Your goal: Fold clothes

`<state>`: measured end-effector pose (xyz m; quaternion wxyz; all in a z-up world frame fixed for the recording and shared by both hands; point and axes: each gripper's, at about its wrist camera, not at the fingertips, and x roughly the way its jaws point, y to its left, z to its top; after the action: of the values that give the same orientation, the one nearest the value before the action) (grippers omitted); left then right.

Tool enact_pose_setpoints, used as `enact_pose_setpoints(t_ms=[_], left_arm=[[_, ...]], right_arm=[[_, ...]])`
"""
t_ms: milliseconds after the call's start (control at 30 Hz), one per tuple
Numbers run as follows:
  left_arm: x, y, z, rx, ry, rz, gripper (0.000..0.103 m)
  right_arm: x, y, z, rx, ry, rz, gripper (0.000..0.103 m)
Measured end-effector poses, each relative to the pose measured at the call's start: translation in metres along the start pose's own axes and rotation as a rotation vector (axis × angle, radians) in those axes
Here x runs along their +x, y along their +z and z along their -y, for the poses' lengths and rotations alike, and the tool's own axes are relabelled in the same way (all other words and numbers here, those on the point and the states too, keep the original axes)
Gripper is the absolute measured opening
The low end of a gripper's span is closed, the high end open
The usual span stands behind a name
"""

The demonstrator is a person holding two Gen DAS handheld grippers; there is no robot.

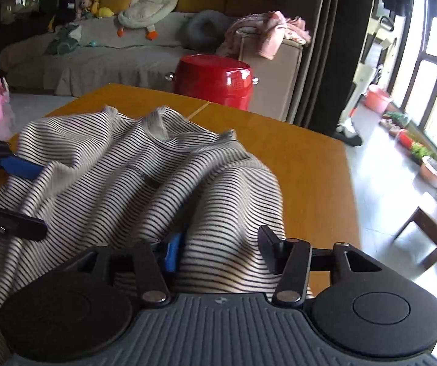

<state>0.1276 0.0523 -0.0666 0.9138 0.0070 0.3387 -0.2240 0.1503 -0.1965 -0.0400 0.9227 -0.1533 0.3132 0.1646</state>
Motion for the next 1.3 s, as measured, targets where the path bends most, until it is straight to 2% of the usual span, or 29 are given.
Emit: enact_pose_setpoints(t_ms=[33, 100, 133, 167, 233, 267, 333, 433, 467, 567, 733, 800, 867, 900, 967, 1033, 1100, 1167, 1200, 1267, 1300], left_arm=[[-0.003, -0.002, -0.003, -0.008, 0.005, 0.001, 0.095], [-0.008, -0.005, -0.008, -0.026, 0.014, 0.004, 0.095], [-0.008, -0.005, -0.009, -0.038, 0.013, 0.004, 0.095], [-0.007, -0.005, -0.008, -0.04, 0.016, 0.004, 0.096], [-0.006, -0.006, -0.007, -0.043, 0.023, 0.004, 0.097], [-0.006, -0.006, -0.006, -0.037, 0.027, 0.004, 0.097], [-0.007, -0.007, -0.006, -0.038, 0.03, 0.003, 0.097], [-0.01, -0.009, -0.008, -0.052, 0.033, 0.004, 0.097], [-0.012, -0.01, -0.008, -0.045, 0.042, 0.003, 0.097], [-0.016, -0.013, -0.008, -0.025, 0.068, -0.002, 0.097], [-0.035, -0.008, -0.015, -0.067, 0.055, 0.023, 0.097], [-0.047, -0.004, -0.016, -0.075, 0.06, 0.043, 0.097], [-0.06, 0.0, -0.017, -0.084, 0.066, 0.062, 0.097], [-0.065, 0.003, -0.02, -0.091, 0.078, 0.072, 0.097], [-0.074, 0.006, -0.023, -0.102, 0.1, 0.089, 0.098], [-0.083, 0.009, -0.024, -0.112, 0.123, 0.107, 0.099], [-0.091, 0.01, -0.026, -0.126, 0.139, 0.124, 0.099], [-0.098, 0.009, -0.027, -0.138, 0.143, 0.137, 0.1], [-0.101, 0.008, -0.028, -0.139, 0.144, 0.145, 0.1], [-0.108, 0.007, -0.028, -0.138, 0.141, 0.158, 0.101], [-0.111, 0.006, -0.029, -0.138, 0.137, 0.165, 0.101]], right_arm=[[0.0, -0.002, 0.007, 0.017, -0.018, -0.008, 0.069], [0.002, -0.003, 0.027, 0.117, 0.026, -0.036, 0.066], [0.004, -0.003, 0.033, 0.153, 0.069, -0.04, 0.037], [0.004, -0.001, 0.035, 0.153, 0.078, -0.032, 0.02], [0.002, 0.009, 0.032, 0.056, -0.058, 0.036, 0.016], [0.004, 0.013, 0.034, 0.028, -0.105, 0.05, 0.016], [0.016, 0.019, 0.044, 0.032, -0.13, 0.032, 0.016], [0.037, 0.013, 0.058, 0.109, -0.064, -0.045, 0.016], [0.04, 0.01, 0.059, 0.115, -0.062, -0.052, 0.022], [0.035, 0.007, 0.058, 0.106, -0.101, -0.038, 0.032], [0.003, 0.004, 0.059, 0.144, -0.089, 0.009, 0.035], [-0.02, 0.007, 0.053, 0.185, -0.015, 0.055, 0.035], [-0.043, 0.011, 0.042, 0.212, 0.118, 0.088, 0.036], [-0.05, 0.011, 0.031, 0.214, 0.205, 0.081, 0.037], [-0.058, 0.008, 0.005, 0.214, 0.393, 0.041, 0.051], [-0.064, 0.004, -0.02, 0.211, 0.552, -0.005, 0.056], [-0.061, -0.004, -0.045, 0.202, 0.618, -0.071, 0.056], [-0.057, -0.014, -0.066, 0.182, 0.636, -0.133, 0.056], [-0.057, -0.019, -0.076, 0.155, 0.629, -0.151, 0.051], [-0.066, -0.018, -0.091, 0.057, 0.589, -0.122, 0.01], [-0.072, -0.013, -0.094, 0.022, 0.571, -0.087, 0.009]])
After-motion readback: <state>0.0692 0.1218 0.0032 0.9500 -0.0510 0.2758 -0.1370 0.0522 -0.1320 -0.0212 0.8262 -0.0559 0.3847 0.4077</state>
